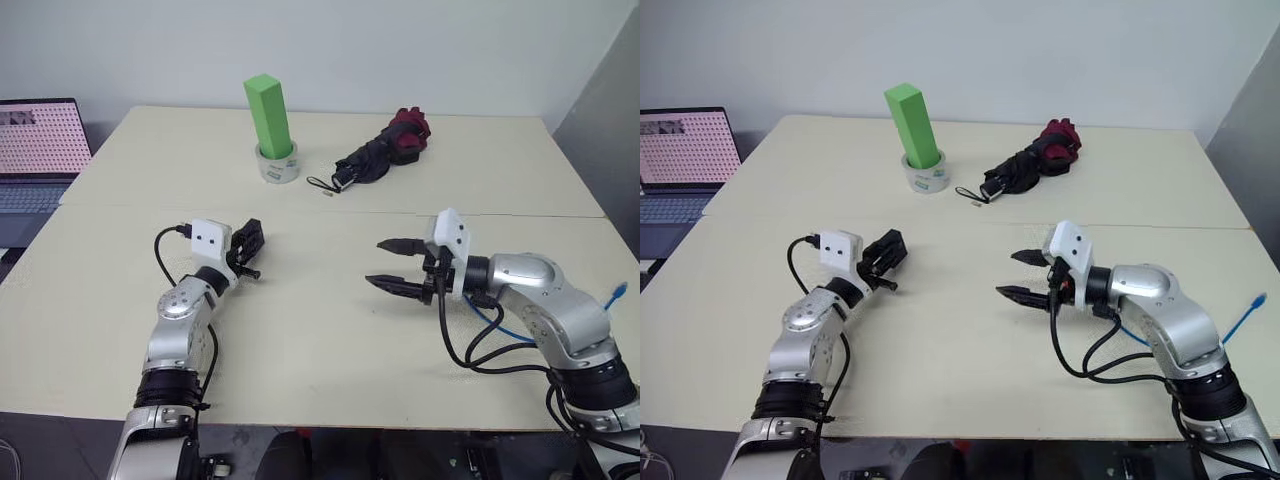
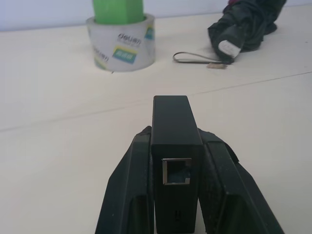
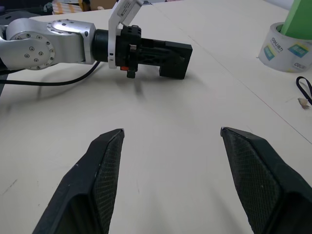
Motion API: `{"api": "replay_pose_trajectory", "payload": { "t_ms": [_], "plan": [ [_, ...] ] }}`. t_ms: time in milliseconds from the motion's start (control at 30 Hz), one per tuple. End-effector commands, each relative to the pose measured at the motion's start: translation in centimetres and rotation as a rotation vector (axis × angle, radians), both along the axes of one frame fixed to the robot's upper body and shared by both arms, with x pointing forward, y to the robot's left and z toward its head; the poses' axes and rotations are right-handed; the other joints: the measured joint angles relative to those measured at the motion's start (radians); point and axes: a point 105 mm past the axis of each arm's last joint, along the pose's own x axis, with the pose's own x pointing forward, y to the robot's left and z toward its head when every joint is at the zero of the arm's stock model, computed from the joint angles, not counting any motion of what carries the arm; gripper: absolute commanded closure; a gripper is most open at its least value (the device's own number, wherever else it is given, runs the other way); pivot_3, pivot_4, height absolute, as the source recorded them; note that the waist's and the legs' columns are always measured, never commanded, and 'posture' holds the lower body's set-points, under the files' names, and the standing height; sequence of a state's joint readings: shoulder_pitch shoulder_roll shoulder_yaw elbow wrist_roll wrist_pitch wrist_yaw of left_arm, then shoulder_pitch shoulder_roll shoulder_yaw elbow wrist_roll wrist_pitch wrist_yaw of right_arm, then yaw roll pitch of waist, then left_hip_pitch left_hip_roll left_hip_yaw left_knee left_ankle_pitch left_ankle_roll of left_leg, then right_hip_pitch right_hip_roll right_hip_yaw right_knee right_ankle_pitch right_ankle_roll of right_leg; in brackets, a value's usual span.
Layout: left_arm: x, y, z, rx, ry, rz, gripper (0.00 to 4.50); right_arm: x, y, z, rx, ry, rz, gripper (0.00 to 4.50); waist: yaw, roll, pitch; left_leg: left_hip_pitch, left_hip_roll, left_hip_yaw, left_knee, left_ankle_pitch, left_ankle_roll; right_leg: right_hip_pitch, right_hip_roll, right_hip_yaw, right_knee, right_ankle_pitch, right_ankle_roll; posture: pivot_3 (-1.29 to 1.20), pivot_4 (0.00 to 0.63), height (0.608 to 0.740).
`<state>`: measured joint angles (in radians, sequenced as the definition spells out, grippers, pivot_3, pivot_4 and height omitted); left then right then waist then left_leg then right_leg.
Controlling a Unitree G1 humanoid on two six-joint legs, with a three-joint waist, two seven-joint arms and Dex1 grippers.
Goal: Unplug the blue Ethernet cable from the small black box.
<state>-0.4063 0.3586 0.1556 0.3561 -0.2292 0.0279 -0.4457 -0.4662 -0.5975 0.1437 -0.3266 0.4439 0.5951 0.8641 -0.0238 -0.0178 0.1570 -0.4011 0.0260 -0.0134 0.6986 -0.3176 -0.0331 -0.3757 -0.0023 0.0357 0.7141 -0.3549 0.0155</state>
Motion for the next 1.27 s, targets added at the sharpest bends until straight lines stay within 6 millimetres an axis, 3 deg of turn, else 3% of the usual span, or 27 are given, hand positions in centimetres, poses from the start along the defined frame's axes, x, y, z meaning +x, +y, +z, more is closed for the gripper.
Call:
{"api": "replay_pose_trajectory", "payload": {
  "t_ms": [33,300,467,667,1000,1133,1267],
  "plan": [
    [0.4,0.1,0.6,-0.029,-0.033,0.029,3.37,-0.2,0.5,1.1,-0.001,-0.054,0.011,1.15,-0.001,0.000,0.000,0.000,0.000,0.000,0.000,0.000,0.000,0.000,0.000,0.000,0.000,0.000,0.000,0.00,0.150,0.740],
    [-0.5,-0.5,-0.5,-0.053,0.011,-0.011,1.57,-0.3,0.6,1.0,0.003,-0.046,-0.001,1.15,-0.003,0.000,0.000,0.001,0.000,0.000,0.000,0.000,0.000,0.000,0.000,0.000,0.001,0.000,0.000,0.00,0.150,0.740],
    [-1.3,0.4,-1.2,0.023,0.043,0.017,0.48,-0.2,0.6,1.0,0.022,-0.040,-0.025,1.15,-0.004,0.000,0.000,0.000,0.000,0.000,0.000,0.000,0.000,0.000,0.000,0.000,0.001,0.000,0.000,0.00,0.150,0.740],
    [-3.9,1.0,-0.9,0.135,0.089,-0.020,0.48,-0.2,-0.7,0.5,0.050,-0.036,-0.113,1.15,-0.005,0.000,0.000,0.000,0.001,-0.001,-0.001,0.000,0.000,0.000,0.000,-0.001,0.001,0.000,0.000,0.00,0.150,0.740],
    [-8.2,1.1,3.8,0.228,0.136,-0.281,0.48,-0.6,-9.6,-1.1,-0.021,-0.015,-0.440,1.15,-0.002,0.001,0.000,0.001,0.000,-0.001,-0.001,0.000,0.000,0.002,0.000,0.000,-0.001,0.000,0.000,0.00,0.150,0.740],
    [-8.7,0.9,5.0,0.245,0.139,-0.337,0.48,-1.0,-10.9,-1.3,-0.047,-0.002,-0.471,1.15,-0.004,0.001,0.000,0.002,0.000,-0.001,-0.002,0.000,0.000,0.002,0.001,0.000,-0.001,0.000,0.000,0.00,0.150,0.740],
    [-9.0,0.5,5.5,0.232,0.139,-0.368,0.48,-1.2,-11.1,-1.5,-0.057,0.006,-0.474,1.15,-0.004,0.001,0.000,0.002,0.000,-0.001,-0.002,0.000,0.000,0.002,0.001,0.000,-0.001,0.000,0.000,0.00,0.150,0.740]
  ]
}}
